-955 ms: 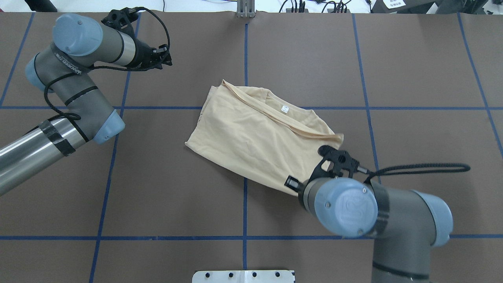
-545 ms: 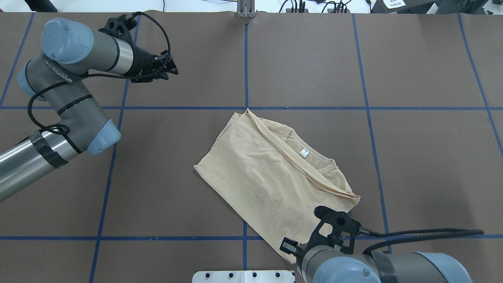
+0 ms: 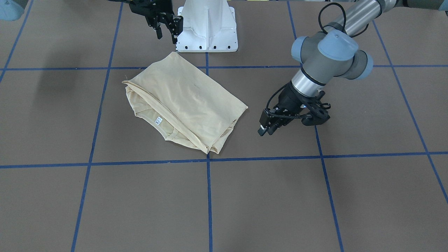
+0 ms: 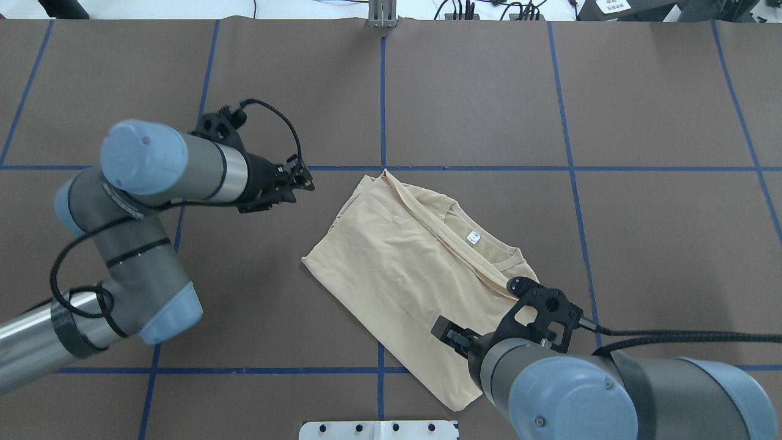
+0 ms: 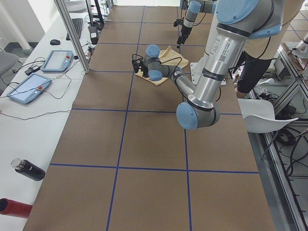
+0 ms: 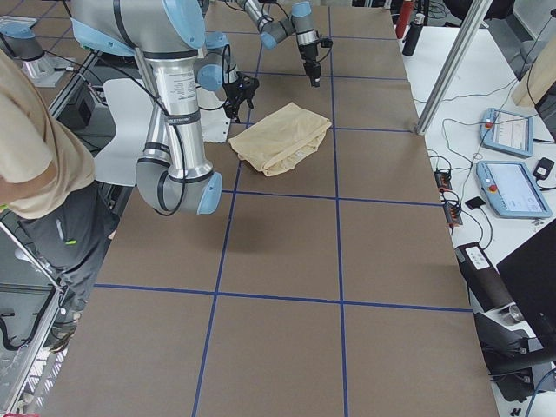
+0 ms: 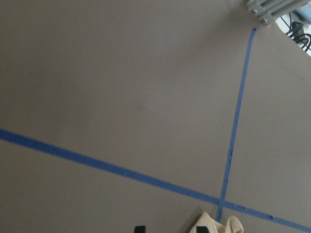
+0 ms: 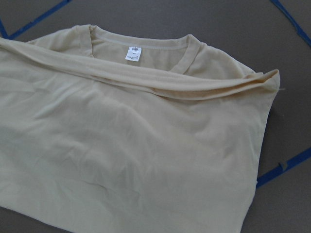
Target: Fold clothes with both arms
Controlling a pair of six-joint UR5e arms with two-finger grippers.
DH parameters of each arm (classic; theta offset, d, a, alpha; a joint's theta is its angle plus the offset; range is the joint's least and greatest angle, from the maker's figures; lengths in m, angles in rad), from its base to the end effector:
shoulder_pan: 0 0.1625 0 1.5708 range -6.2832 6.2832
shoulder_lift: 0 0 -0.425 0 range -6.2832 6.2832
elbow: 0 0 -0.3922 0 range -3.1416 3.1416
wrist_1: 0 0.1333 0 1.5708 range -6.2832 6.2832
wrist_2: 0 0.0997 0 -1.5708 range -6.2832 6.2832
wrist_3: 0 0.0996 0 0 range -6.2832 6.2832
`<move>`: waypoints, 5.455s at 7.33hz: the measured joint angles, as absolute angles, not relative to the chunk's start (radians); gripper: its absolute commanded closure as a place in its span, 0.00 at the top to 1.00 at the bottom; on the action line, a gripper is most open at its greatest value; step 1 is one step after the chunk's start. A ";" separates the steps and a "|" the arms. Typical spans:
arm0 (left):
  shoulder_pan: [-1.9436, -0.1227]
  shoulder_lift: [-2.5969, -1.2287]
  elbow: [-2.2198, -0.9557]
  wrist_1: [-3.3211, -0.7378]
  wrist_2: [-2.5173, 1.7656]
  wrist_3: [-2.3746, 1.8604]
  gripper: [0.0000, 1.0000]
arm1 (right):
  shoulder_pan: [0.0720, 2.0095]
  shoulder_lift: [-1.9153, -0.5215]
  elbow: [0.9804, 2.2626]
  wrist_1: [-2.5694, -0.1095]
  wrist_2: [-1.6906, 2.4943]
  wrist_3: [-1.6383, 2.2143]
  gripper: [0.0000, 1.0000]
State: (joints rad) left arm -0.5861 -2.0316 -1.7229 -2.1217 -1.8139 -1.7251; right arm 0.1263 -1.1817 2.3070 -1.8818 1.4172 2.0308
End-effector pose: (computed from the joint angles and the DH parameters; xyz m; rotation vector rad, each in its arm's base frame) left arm 0.4711 -0.4440 0.2643 0.0385 1.1908 -0.5108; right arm -0.4478 -0.2066 0.1969 0.0082 -0.8394 0.6147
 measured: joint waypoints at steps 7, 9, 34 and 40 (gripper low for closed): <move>-0.389 -2.007 -1.747 -1.944 -1.646 -1.745 0.46 | 0.328 -1.114 2.147 -1.798 1.452 1.881 1.00; -0.385 -2.009 -1.743 -1.944 -1.646 -1.746 0.38 | 0.331 -1.114 2.143 -1.795 1.453 1.881 1.00; -0.795 -2.177 -1.424 -2.147 -1.674 -1.328 0.39 | 0.203 -0.929 1.707 -1.476 1.353 2.424 1.00; -0.792 -2.178 -1.424 -2.147 -1.674 -1.330 0.39 | 0.203 -0.903 1.659 -1.479 1.359 2.427 0.45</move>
